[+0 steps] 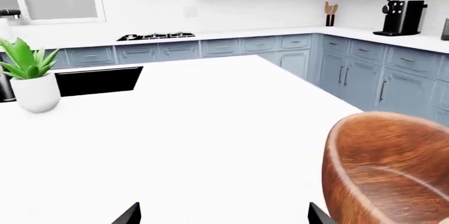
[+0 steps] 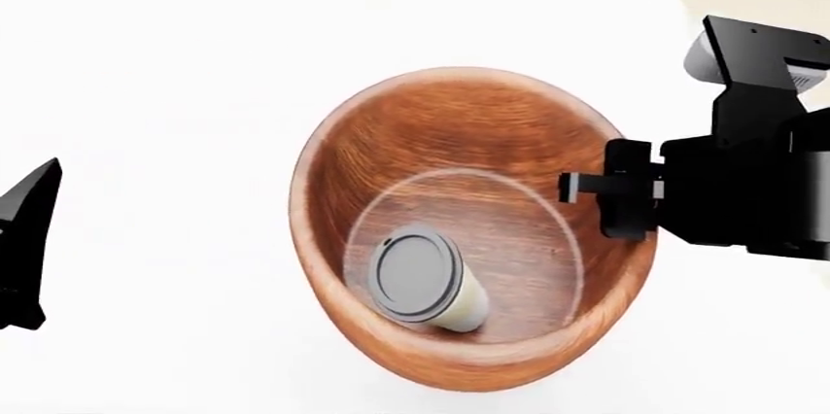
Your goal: Place the cup inside the bowl on the dining table and move the bowl to any counter.
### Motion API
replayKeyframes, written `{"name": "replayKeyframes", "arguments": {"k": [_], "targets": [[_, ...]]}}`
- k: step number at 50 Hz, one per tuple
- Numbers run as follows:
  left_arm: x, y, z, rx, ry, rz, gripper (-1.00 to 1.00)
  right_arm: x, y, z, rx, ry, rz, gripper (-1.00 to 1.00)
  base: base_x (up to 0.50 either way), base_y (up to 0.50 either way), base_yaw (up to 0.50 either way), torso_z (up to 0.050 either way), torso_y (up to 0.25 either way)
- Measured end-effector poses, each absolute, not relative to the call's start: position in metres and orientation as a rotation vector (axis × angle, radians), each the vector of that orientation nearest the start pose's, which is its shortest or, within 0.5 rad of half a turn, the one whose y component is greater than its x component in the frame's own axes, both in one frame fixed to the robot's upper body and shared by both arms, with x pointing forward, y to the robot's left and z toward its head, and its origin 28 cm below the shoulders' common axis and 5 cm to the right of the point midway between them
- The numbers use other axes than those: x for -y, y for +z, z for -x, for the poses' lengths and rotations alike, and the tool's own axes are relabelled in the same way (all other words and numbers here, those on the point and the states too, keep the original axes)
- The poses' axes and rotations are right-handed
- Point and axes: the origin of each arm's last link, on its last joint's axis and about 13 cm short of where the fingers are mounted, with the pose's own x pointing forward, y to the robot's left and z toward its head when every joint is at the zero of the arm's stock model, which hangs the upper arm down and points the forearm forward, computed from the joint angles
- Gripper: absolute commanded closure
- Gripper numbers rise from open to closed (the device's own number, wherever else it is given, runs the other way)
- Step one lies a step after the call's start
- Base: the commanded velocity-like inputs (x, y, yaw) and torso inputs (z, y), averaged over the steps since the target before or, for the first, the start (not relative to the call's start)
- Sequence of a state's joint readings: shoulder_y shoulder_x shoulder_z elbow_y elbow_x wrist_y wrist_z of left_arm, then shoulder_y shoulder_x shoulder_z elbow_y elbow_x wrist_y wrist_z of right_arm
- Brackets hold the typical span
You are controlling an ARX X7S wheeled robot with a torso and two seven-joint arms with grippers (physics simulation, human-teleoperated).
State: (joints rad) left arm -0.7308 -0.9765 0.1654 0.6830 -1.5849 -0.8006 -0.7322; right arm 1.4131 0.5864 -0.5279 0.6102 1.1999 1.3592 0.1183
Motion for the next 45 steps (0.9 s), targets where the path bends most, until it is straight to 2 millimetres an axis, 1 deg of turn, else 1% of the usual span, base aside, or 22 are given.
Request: {"name": "replayKeyframes", "arguments": {"k": [45], "targets": [[-0.2695, 0.2610, -0.1893, -0.009, -0.230, -0.035, -1.00, 0.2061, 0.2651, -0.3425, -0.735, 0.262, -0.187, 1.00, 0.00, -0.50, 0.00, 0.000, 0.000]]}}
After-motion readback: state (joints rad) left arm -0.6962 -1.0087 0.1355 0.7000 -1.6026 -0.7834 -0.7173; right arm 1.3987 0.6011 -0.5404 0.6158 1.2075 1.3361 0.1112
